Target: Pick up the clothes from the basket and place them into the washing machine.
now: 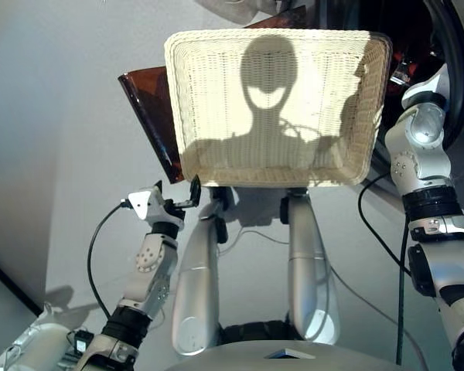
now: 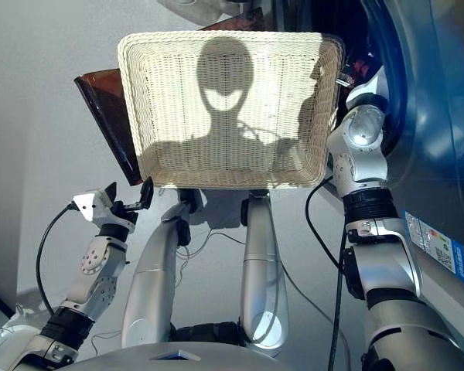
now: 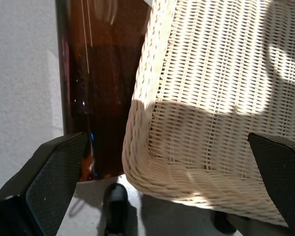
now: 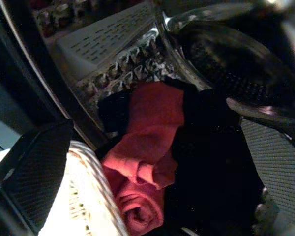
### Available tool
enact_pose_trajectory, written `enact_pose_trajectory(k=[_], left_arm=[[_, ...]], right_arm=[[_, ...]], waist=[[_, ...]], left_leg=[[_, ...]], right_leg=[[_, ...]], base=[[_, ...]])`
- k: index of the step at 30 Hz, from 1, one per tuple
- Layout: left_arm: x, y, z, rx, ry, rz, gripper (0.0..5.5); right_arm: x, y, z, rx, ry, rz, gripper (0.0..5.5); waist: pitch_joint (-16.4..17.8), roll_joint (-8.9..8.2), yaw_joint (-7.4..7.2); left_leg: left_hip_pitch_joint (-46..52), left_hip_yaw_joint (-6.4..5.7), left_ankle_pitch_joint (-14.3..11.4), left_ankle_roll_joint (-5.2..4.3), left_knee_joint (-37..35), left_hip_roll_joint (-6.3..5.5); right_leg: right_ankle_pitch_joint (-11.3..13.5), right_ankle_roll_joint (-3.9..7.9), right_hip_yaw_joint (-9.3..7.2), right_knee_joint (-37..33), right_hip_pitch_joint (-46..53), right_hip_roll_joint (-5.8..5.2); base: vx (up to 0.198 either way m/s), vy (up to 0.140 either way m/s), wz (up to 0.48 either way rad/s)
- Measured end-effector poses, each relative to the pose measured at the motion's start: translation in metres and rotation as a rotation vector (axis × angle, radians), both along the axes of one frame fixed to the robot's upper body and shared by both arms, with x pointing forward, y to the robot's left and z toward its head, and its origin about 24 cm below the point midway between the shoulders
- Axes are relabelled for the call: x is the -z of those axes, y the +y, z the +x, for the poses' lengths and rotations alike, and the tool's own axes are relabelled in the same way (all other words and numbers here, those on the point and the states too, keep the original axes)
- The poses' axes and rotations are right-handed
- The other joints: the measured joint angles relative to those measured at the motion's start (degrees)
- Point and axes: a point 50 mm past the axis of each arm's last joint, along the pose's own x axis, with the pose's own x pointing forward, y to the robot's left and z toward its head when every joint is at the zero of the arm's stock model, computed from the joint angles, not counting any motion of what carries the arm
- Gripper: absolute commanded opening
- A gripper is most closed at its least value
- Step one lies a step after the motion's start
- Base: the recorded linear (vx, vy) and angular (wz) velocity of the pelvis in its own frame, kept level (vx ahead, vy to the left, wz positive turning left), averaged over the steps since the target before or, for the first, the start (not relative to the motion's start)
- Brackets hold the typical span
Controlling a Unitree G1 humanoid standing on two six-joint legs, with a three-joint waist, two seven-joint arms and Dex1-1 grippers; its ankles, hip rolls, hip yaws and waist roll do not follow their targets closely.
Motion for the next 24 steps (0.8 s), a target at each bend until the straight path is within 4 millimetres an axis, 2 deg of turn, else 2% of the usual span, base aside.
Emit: enact_pose_trajectory(k=[1,3,7,9,10,12,13,15,16,18,20,21,24], left_arm=[[0.000,0.000,0.000,-0.002,0.000,-0.004,5.50],[0.001,-0.001,-0.001,-0.010,0.000,-0.014,5.50],[0.002,0.002,-0.002,-0.023,0.003,-0.019,5.50],[0.002,0.003,-0.003,-0.025,-0.002,-0.022,5.50],[0.002,0.003,-0.003,-0.019,-0.006,-0.026,5.50],[0.001,0.004,-0.004,-0.009,-0.015,-0.029,5.50],[0.001,0.003,-0.004,-0.006,-0.016,-0.028,5.50],[0.001,0.001,-0.004,0.002,-0.019,-0.034,5.50],[0.000,-0.001,-0.004,0.007,-0.024,-0.043,5.50],[0.001,-0.004,-0.004,0.012,-0.024,-0.052,5.50],[0.002,-0.006,-0.005,0.020,-0.018,-0.053,5.50],[0.004,-0.007,-0.006,0.027,-0.013,-0.054,5.50],[0.004,-0.011,-0.007,0.058,-0.016,-0.055,5.50]], right_arm=[[0.000,0.001,0.000,-0.002,0.005,-0.005,5.50],[0.002,0.003,0.001,0.001,0.012,-0.030,5.50],[0.007,0.008,0.002,-0.025,0.038,-0.120,5.50],[0.015,0.015,0.003,-0.089,0.095,-0.259,5.50],[0.025,0.018,0.005,-0.117,0.160,-0.428,5.50],[0.046,0.055,0.014,-0.236,0.264,-0.836,5.50],[0.055,0.076,0.021,-0.281,0.296,-0.945,5.50],[0.068,0.104,0.031,-0.312,0.343,-1.002,5.50],[0.072,0.111,0.039,-0.291,0.403,-1.036,5.50],[0.072,0.109,0.047,-0.238,0.472,-1.073,5.50],[0.067,0.097,0.052,-0.163,0.528,-1.132,5.50],[0.066,0.088,0.053,-0.125,0.566,-1.164,5.50],[0.070,0.057,0.052,-0.009,0.672,-1.278,5.50]], waist=[[-0.01,0.02,-0.02],[-0.02,0.03,0.02],[-0.05,0.09,0.07],[-0.09,0.15,0.08],[-0.28,0.15,0.11],[-0.68,0.06,0.66],[-1.04,0.00,1.18],[-2.09,0.20,3.45],[-2.32,0.53,4.41],[-2.33,0.55,6.67],[-2.32,0.55,8.13],[-2.32,0.55,8.16],[-2.31,0.56,9.42]], left_leg=[[0.06,0.00,-0.01,-0.02,0.01,0.08],[0.04,-0.19,-0.02,-0.94,0.03,0.41],[0.08,-0.28,-0.01,-1.16,0.02,0.90],[0.12,-0.34,-0.05,-1.47,0.10,1.12],[0.17,-0.57,-0.05,-1.61,0.17,1.15],[0.03,-1.56,-0.03,-1.99,0.42,1.15],[-0.23,-1.97,0.06,-2.21,0.38,1.18],[-1.65,-2.56,0.33,-2.53,0.47,1.09],[-2.76,-3.21,0.76,-2.79,0.54,0.99],[-4.23,-3.53,1.42,-2.76,0.73,0.90],[-5.67,-3.95,1.91,-2.74,1.15,0.73],[-6.02,-4.62,1.98,-2.69,1.40,0.49],[-6.10,-4.71,2.26,-2.54,1.47,-0.43]], right_leg=[[-0.05,-0.14,-0.22,0.11,0.00,0.00],[-0.25,-0.57,-1.11,0.44,-0.10,-0.02],[-0.34,-1.13,-1.95,0.56,-0.11,0.24],[-0.35,-1.37,-2.47,0.72,-0.11,0.25],[-0.43,-1.54,-2.68,0.93,-0.07,0.25],[-0.71,-1.86,-3.10,1.64,-0.10,0.29],[-0.90,-2.09,-3.29,1.88,-0.31,0.34],[-1.47,-2.33,-3.58,2.65,-1.74,0.18],[-1.39,-2.54,-4.07,2.88,-2.59,0.00],[-1.40,-2.54,-4.18,3.56,-3.84,-0.25],[-1.44,-2.47,-4.23,3.68,-4.61,-0.37],[-1.37,-2.19,-4.24,3.69,-4.61,-0.52],[-1.21,-1.81,-4.04,3.86,-4.59,-1.42]], base=[[0.000,0.000,0.000],[0.000,0.000,0.000],[0.000,0.000,0.000],[0.000,0.000,0.000],[0.000,0.000,0.000],[0.000,0.000,0.000],[0.000,0.000,0.000],[-0.022,0.012,0.123],[-0.046,0.021,0.262],[-0.042,0.016,0.309],[-0.027,0.012,0.321],[-0.019,0.012,0.270],[-0.005,0.006,0.071]])
